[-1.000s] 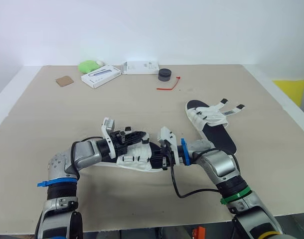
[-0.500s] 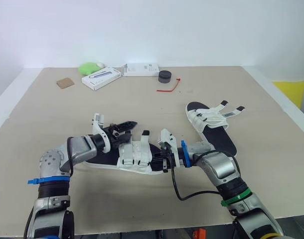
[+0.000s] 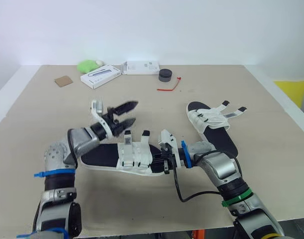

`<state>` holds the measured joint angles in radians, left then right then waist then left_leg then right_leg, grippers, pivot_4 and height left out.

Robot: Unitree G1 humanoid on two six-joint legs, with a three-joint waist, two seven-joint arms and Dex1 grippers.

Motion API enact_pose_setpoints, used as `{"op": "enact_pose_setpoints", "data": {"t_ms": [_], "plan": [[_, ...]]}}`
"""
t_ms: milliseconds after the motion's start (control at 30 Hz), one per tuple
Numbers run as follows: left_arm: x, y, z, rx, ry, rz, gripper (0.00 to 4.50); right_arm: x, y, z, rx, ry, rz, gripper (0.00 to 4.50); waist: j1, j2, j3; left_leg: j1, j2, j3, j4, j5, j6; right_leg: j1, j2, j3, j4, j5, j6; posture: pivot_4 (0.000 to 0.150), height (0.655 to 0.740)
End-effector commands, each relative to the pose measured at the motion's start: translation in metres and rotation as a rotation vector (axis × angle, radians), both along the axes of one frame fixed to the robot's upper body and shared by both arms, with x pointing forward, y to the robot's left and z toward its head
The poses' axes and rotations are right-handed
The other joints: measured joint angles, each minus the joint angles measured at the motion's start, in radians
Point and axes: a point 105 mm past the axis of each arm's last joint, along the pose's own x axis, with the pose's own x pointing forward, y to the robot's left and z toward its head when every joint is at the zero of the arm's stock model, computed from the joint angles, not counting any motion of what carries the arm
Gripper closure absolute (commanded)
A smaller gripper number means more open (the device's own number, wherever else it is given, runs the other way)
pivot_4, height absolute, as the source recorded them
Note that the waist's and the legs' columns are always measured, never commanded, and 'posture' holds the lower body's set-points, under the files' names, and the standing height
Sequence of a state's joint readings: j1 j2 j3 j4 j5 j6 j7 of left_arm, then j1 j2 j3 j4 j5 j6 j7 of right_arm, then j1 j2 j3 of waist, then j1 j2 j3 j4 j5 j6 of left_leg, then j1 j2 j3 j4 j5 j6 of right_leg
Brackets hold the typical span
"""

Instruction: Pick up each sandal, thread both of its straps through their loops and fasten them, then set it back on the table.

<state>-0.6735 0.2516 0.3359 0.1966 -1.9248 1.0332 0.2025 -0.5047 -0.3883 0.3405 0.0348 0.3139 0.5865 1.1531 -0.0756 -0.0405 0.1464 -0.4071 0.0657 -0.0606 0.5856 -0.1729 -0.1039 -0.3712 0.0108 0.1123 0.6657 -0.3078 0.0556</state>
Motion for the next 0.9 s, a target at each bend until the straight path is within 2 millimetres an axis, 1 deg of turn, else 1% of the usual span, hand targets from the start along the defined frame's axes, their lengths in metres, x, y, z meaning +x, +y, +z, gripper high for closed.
{"op": "enact_pose_setpoints", "data": {"t_ms": [33, 100, 167, 200, 233, 300, 333, 400, 567, 633, 733, 833, 900], "plan": [[-0.014, 0.002, 0.039, -0.117, -0.167, -0.079, 0.05, -0.01, -0.004, -0.036, -0.09, 0.123, -0.021, 4.5, -0.001, 0.0, 0.0, 0.0, 0.0, 0.0, 0.0, 0.0, 0.0, 0.0, 0.0, 0.0, 0.0, 0.0, 0.0, 0.15, 0.74], [-0.023, -0.004, 0.04, -0.104, -0.209, -0.159, 0.05, -0.01, -0.004, -0.036, -0.09, 0.123, -0.021, 4.5, -0.002, 0.001, 0.0, 0.0, 0.0, 0.0, -0.001, 0.0, 0.0, 0.0, 0.0, 0.0, 0.0, 0.0, 0.0, 0.15, 0.74], [-0.04, -0.012, 0.037, -0.082, -0.259, -0.284, 0.05, -0.009, -0.004, -0.036, -0.091, 0.122, -0.023, 4.5, -0.002, 0.0, 0.0, 0.0, 0.0, 0.0, -0.001, 0.0, 0.0, 0.0, 0.0, 0.0, 0.0, -0.001, 0.0, 0.15, 0.74], [-0.051, -0.017, 0.03, -0.039, -0.271, -0.355, 0.05, -0.009, -0.004, -0.036, -0.09, 0.122, -0.024, 4.5, -0.002, 0.0, 0.0, 0.0, 0.0, 0.0, -0.001, 0.0, 0.0, 0.0, 0.0, 0.0, 0.0, -0.001, 0.0, 0.15, 0.74], [-0.06, -0.021, 0.017, 0.017, -0.256, -0.42, 0.05, -0.01, -0.004, -0.036, -0.09, 0.121, -0.024, 4.5, -0.003, 0.0, 0.0, 0.0, 0.0, 0.0, -0.001, 0.0, 0.0, 0.0, 0.0, 0.0, 0.0, -0.001, 0.0, 0.15, 0.74], [-0.071, -0.026, -0.005, 0.107, -0.21, -0.473, 0.05, -0.01, -0.004, -0.036, -0.09, 0.121, -0.025, 4.5, -0.006, 0.002, 0.001, 0.0, 0.0, 0.0, -0.001, 0.0, 0.0, 0.0, 0.0, 0.0, 0.0, -0.001, 0.0, 0.15, 0.74], [-0.071, -0.028, -0.014, 0.151, -0.182, -0.466, 0.05, -0.01, -0.004, -0.036, -0.09, 0.121, -0.025, 4.5, -0.006, 0.002, 0.001, 0.0, 0.0, 0.0, -0.002, 0.0, 0.0, 0.0, 0.0, 0.0, 0.0, -0.001, -0.001, 0.15, 0.74], [-0.069, -0.029, -0.025, 0.177, -0.139, -0.46, 0.05, -0.011, -0.004, -0.036, -0.09, 0.121, -0.026, 4.5, -0.004, 0.001, 0.002, 0.0, 0.0, 0.0, -0.002, 0.0, 0.0, 0.0, 0.0, 0.0, 0.0, -0.001, -0.001, 0.15, 0.74], [-0.044, -0.029, -0.054, 0.261, -0.008, -0.343, 0.05, -0.011, -0.004, -0.036, -0.089, 0.123, -0.029, 4.5, -0.004, 0.0, 0.003, 0.0, 0.0, -0.001, -0.001, 0.0, 0.0, -0.001, 0.0, 0.0, 0.0, -0.001, -0.001, 0.15, 0.74], [-0.032, -0.028, -0.067, 0.325, 0.041, -0.282, 0.05, -0.011, -0.004, -0.036, -0.089, 0.123, -0.032, 4.5, -0.004, 0.0, 0.003, 0.0, 0.0, -0.001, -0.002, 0.0, 0.0, -0.001, 0.0, 0.0, 0.0, -0.001, -0.001, 0.15, 0.74], [-0.024, -0.025, -0.077, 0.37, 0.078, -0.245, 0.05, -0.011, -0.004, -0.036, -0.088, 0.122, -0.033, 4.5, -0.004, 0.0, 0.003, 0.0, 0.0, -0.001, -0.002, 0.0, 0.0, -0.001, 0.0, 0.0, 0.0, -0.001, -0.001, 0.15, 0.74], [-0.021, -0.026, -0.092, 0.449, 0.117, -0.238, 0.05, -0.011, -0.004, -0.036, -0.086, 0.122, -0.035, 4.5, -0.004, 0.0, 0.003, 0.0, 0.0, -0.001, -0.002, 0.0, 0.0, -0.001, 0.0, 0.0, 0.0, -0.001, -0.001, 0.15, 0.74], [-0.018, -0.028, -0.098, 0.474, 0.132, -0.236, 0.05, -0.011, -0.004, -0.036, -0.084, 0.123, -0.038, 4.5, -0.004, 0.001, 0.003, 0.001, 0.0, -0.001, -0.002, 0.0, 0.0, 0.0, 0.0, 0.0, 0.0, -0.001, -0.001, 0.15, 0.74]]}}
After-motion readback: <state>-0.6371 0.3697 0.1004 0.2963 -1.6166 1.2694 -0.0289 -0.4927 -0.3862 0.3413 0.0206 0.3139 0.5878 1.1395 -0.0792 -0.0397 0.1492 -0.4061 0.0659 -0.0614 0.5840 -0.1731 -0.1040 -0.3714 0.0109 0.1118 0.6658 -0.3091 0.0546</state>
